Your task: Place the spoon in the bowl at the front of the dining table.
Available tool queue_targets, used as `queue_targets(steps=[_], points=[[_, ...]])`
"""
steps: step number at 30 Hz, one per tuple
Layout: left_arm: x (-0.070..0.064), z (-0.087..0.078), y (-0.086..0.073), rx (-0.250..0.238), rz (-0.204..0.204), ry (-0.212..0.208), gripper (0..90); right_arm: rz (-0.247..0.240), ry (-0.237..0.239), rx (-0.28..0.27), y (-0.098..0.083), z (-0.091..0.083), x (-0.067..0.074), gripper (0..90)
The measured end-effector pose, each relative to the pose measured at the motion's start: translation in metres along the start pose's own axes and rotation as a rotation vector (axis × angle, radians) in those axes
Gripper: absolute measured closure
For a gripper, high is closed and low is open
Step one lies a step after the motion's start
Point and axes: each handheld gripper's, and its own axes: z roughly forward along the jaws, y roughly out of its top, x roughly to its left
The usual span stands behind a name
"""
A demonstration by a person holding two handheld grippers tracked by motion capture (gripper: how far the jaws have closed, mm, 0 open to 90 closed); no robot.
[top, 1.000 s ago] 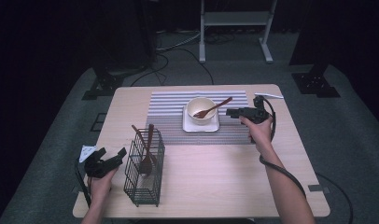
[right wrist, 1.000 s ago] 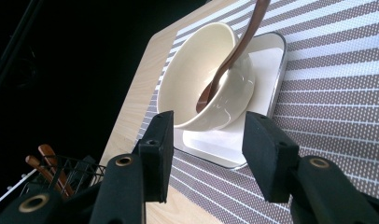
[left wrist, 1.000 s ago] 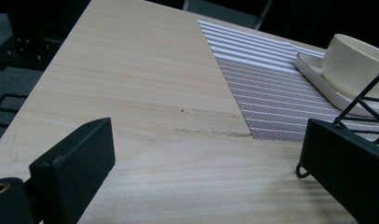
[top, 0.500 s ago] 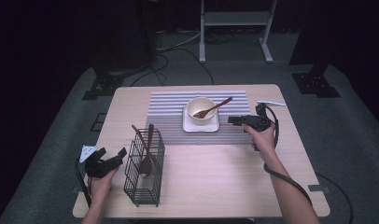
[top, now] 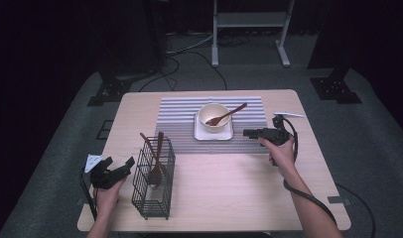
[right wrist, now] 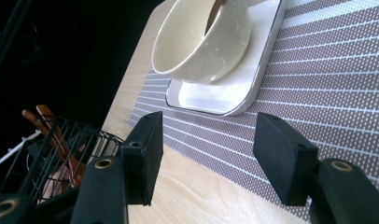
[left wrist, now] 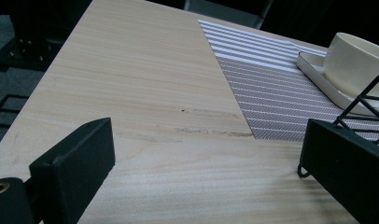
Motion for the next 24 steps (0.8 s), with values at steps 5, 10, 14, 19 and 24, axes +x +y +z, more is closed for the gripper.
queue_targets(steps=[5, 10, 14, 19, 24], points=[[0.000, 0.000, 0.000, 0.001, 0.001, 0.001, 2.3, -0.007, 0.003, 0.013, -0.004, 0.001, 0.000, 40.3], [0.000, 0.000, 0.000, 0.000, 0.002, 0.000, 2.2, -0.018, 0.016, 0.032, -0.010, 0.005, 0.003, 39.1], [0.000, 0.000, 0.000, -0.001, 0.001, 0.000, 2.2, -0.027, 0.019, 0.041, -0.012, 0.006, 0.006, 38.1], [0.000, 0.000, 0.000, 0.000, 0.002, 0.000, 2.3, -0.038, 0.022, 0.051, -0.015, 0.005, 0.007, 37.2], [0.000, 0.000, 0.000, 0.000, 0.002, 0.000, 2.3, -0.043, 0.018, 0.060, -0.019, 0.004, 0.007, 36.7]])
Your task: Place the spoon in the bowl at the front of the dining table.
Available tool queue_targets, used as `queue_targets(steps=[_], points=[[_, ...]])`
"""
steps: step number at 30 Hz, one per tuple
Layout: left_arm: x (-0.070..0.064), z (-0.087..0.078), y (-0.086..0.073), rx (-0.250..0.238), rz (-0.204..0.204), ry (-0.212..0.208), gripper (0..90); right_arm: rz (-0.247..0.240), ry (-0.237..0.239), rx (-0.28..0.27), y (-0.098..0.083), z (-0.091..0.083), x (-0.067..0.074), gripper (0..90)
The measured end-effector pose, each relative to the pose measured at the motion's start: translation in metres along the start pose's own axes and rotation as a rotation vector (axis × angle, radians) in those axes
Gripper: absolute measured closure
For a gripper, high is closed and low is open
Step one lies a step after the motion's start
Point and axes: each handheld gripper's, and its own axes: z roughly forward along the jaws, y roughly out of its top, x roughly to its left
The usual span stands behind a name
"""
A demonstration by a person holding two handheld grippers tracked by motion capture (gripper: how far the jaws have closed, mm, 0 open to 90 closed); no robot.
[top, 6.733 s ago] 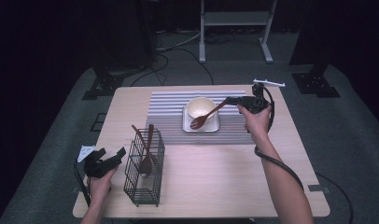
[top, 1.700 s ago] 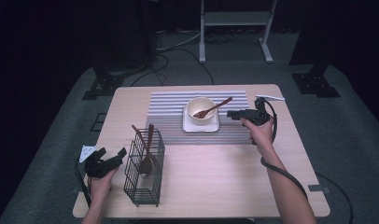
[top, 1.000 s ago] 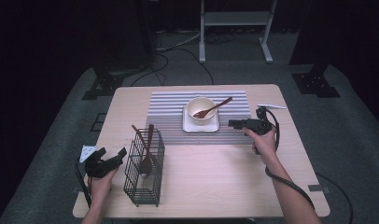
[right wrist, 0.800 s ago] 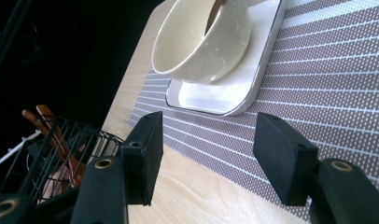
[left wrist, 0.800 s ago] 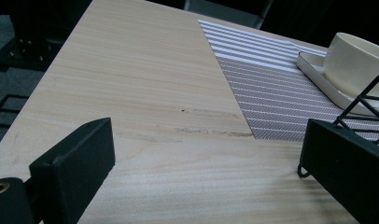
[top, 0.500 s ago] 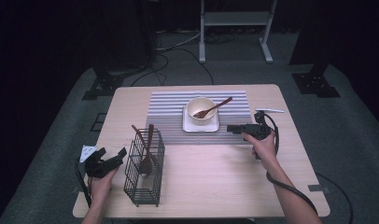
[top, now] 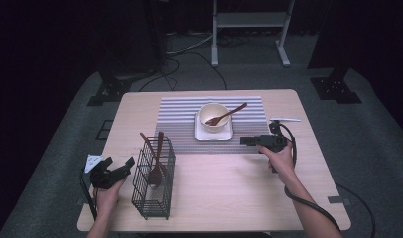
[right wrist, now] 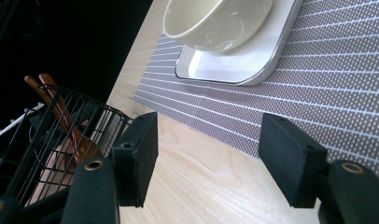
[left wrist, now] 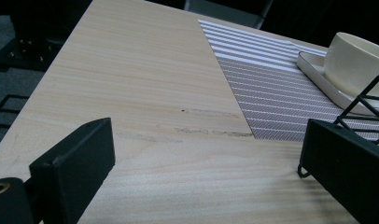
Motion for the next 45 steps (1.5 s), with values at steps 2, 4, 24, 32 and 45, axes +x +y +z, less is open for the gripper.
queue_targets(steps=[2, 4, 24, 32, 45], points=[[0.000, 0.000, 0.000, 0.000, 0.001, 0.000, 2.3, 0.001, 0.007, -0.002, -0.003, -0.001, -0.001, 35.9], [0.000, 0.000, 0.000, 0.001, 0.002, 0.000, 2.2, 0.000, 0.009, 0.000, -0.006, -0.002, -0.002, 35.3], [0.000, 0.000, 0.000, 0.001, 0.005, 0.000, 2.2, -0.015, 0.029, 0.044, -0.030, -0.002, 0.002, 33.6], [-0.001, 0.000, 0.000, 0.002, 0.007, 0.001, 2.2, -0.013, 0.034, 0.044, -0.039, -0.005, 0.000, 33.6], [-0.001, 0.000, 0.000, 0.000, 0.006, 0.002, 2.2, -0.016, 0.044, 0.044, -0.051, -0.010, 0.000, 33.5]])
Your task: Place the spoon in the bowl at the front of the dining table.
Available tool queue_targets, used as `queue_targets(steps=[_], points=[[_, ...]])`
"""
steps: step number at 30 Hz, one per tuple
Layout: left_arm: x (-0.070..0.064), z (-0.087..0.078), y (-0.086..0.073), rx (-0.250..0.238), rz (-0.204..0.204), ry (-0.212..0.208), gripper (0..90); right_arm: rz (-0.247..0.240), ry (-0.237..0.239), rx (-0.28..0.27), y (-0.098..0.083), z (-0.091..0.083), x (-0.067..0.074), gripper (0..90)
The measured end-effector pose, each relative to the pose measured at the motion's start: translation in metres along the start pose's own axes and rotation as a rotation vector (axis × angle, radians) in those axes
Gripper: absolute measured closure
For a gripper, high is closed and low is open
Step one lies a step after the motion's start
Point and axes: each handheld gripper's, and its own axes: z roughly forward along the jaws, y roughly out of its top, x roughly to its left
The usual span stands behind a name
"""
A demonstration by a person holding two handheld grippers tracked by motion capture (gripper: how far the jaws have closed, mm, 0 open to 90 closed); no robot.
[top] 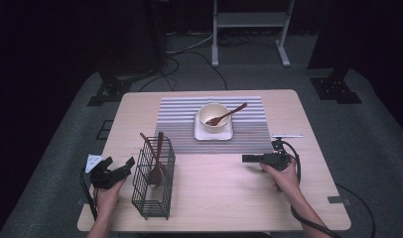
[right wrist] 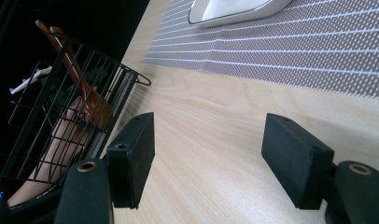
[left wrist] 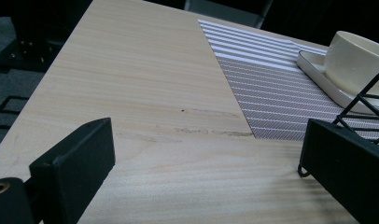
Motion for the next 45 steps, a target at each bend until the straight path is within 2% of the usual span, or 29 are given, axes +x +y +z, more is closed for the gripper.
queue_targets(steps=[24, 45], points=[[0.000, 0.000, 0.000, 0.000, -0.002, 0.001, 2.3, -0.008, 0.057, 0.000, -0.026, -0.004, 0.007, 33.4], [0.000, 0.000, 0.000, 0.000, 0.003, 0.003, 2.3, -0.035, 0.063, 0.015, -0.051, -0.002, 0.015, 33.0]])
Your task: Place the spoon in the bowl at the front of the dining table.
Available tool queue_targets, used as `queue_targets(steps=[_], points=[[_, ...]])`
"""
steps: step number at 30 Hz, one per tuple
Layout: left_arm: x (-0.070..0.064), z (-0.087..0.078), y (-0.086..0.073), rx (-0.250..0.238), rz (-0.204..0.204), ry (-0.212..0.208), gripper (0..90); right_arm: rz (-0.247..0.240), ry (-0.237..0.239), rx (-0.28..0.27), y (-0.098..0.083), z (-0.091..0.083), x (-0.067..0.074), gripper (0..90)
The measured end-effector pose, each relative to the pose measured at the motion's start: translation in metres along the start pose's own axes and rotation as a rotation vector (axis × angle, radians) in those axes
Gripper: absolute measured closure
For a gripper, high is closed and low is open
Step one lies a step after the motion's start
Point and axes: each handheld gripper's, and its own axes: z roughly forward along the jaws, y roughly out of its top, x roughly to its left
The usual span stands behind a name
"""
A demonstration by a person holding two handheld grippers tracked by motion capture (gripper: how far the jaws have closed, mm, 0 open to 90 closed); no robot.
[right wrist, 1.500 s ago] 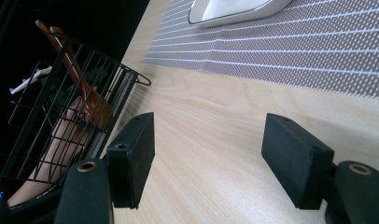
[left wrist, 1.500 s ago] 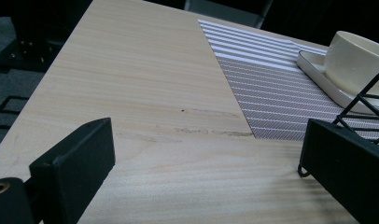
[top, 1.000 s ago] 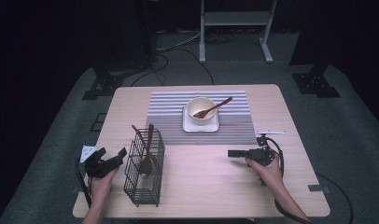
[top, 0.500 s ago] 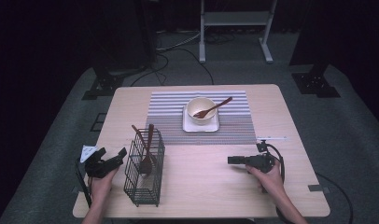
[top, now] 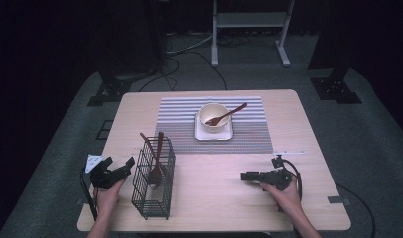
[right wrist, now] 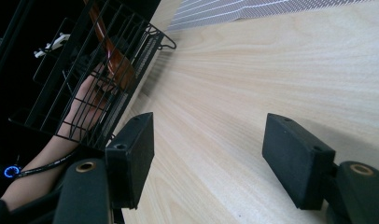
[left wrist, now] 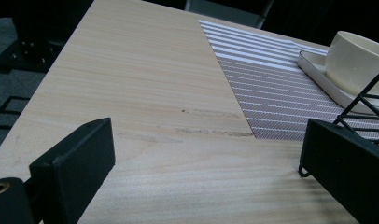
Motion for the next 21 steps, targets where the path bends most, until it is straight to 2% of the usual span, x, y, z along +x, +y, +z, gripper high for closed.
queue_targets(steps=[14, 21], points=[[0.000, 0.000, 0.000, 0.003, -0.002, 0.001, 2.2, -0.023, 0.034, -0.029, -0.018, -0.003, 0.008, 33.0], [-0.001, 0.000, 0.000, 0.004, -0.001, 0.001, 2.2, -0.043, 0.030, -0.036, -0.027, -0.006, 0.012, 33.1]])
